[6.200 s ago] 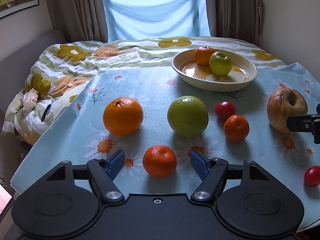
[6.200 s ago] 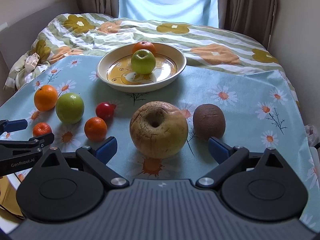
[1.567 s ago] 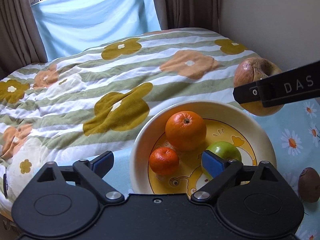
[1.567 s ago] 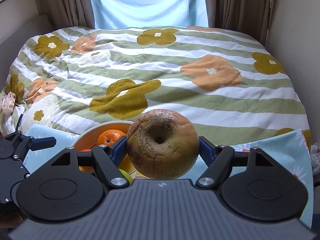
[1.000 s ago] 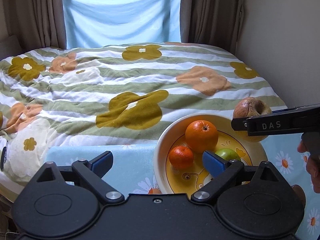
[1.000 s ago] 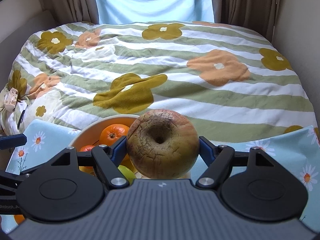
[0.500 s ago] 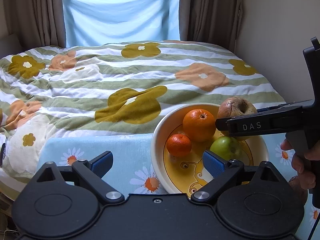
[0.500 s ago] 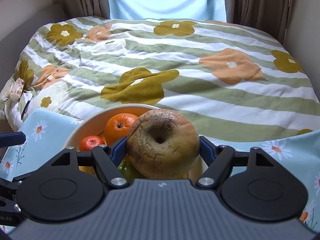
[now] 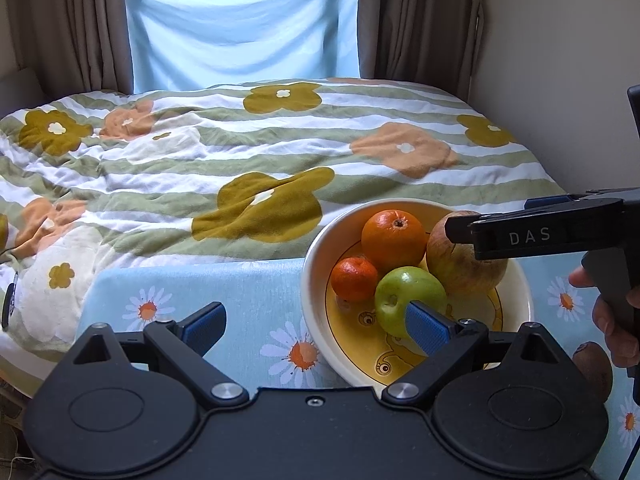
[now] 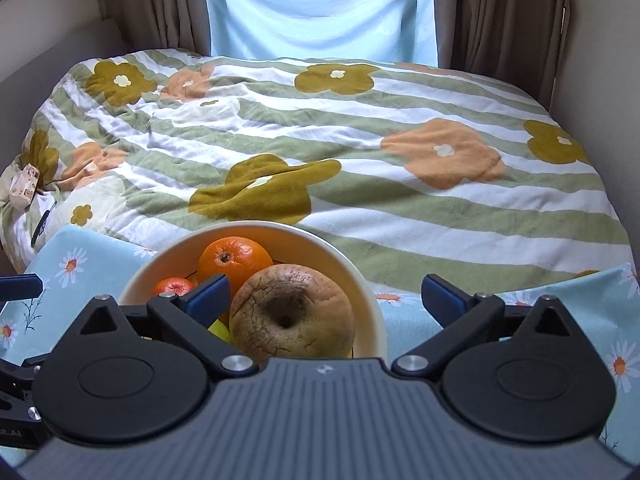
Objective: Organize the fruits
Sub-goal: 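Lower the wrinkled apple into the bowl and open the right tool, then withdraw both tools from the bowl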
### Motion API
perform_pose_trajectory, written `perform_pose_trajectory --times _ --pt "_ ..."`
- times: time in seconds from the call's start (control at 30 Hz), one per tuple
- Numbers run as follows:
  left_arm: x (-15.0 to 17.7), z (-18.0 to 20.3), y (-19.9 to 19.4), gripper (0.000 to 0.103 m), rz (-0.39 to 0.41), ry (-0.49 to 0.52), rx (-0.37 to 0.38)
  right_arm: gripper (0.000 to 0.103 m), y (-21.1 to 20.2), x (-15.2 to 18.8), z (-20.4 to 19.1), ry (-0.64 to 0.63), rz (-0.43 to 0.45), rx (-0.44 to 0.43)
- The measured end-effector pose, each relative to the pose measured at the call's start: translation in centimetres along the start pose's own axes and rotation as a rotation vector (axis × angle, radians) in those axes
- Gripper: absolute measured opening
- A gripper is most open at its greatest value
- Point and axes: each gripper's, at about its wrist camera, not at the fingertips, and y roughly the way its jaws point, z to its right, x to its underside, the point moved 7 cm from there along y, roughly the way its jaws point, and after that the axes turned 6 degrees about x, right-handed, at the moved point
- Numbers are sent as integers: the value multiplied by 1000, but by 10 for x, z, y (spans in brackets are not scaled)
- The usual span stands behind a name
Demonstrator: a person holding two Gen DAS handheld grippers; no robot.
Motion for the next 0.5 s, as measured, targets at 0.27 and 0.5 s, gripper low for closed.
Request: perform_pose_trajectory --times 0.27,0.5 --pt "-4 6 -20 98 31 9 -10 103 -17 0 4 3 8 -4" --pt "-4 10 -49 98 79 -7 -28 103 -53 0 12 6 44 -1"
